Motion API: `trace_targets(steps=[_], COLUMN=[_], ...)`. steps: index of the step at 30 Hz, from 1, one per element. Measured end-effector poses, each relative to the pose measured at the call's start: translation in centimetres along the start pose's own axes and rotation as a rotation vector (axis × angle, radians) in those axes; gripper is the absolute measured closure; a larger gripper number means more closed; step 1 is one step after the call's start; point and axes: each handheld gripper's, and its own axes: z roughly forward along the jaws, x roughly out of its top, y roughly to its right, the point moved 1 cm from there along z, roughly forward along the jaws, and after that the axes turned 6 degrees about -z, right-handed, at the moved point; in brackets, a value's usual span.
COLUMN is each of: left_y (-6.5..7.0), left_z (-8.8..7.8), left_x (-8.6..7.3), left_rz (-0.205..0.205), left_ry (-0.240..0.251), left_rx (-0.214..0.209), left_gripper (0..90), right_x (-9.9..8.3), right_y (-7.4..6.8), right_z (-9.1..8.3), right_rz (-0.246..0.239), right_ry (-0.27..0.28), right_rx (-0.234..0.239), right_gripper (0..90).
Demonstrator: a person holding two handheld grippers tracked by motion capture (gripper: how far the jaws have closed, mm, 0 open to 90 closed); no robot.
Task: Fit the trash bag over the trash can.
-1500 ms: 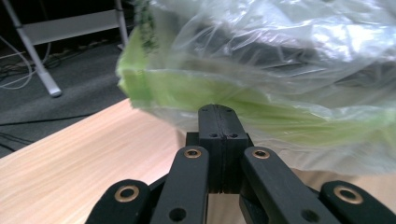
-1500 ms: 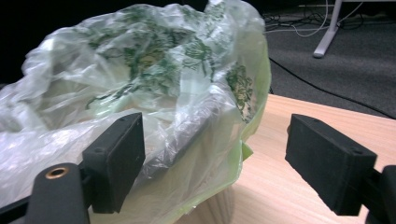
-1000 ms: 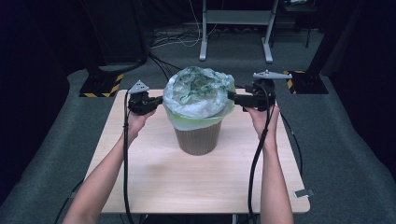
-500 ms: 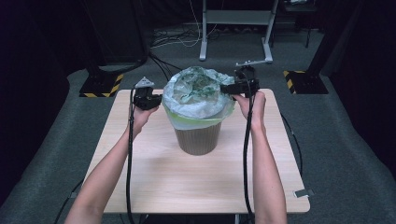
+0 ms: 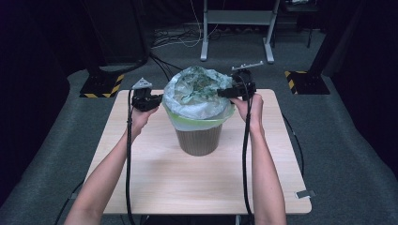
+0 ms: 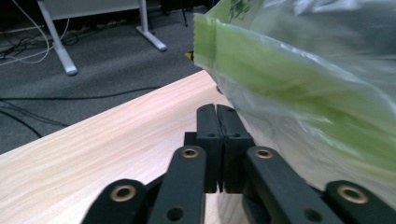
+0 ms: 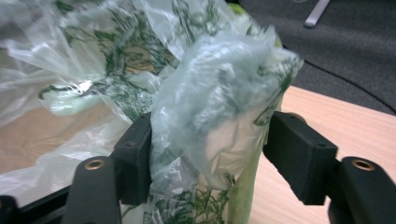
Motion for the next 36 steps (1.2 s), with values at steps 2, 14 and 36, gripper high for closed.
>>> trace_targets(steps=[2,14,36], left_y=[0.0,-0.4,3.9], left_z=[-0.4,-3.5,-6.7], left_x=[-0.3,-2.1,-6.3], left_rz=[-0.008,-0.029,0.069], left_ry=[-0.003,-0.003,-0.088], left_rx=[0.003,-0.002,-0.046], left_gripper=[74.4,41.3,20.9], right_x=[0.0,-1.2,-9.9], right_y=[0.0,-1.0,-3.5], right_z=[-0.7,-5.7,-9.7], right_rz=[0.004,-0.036,-0.120], right_ry=[0.028,0.152,0.178], right_rx=[0.003,-0.018,-0.082], right_gripper=[25.5,13.6,13.1])
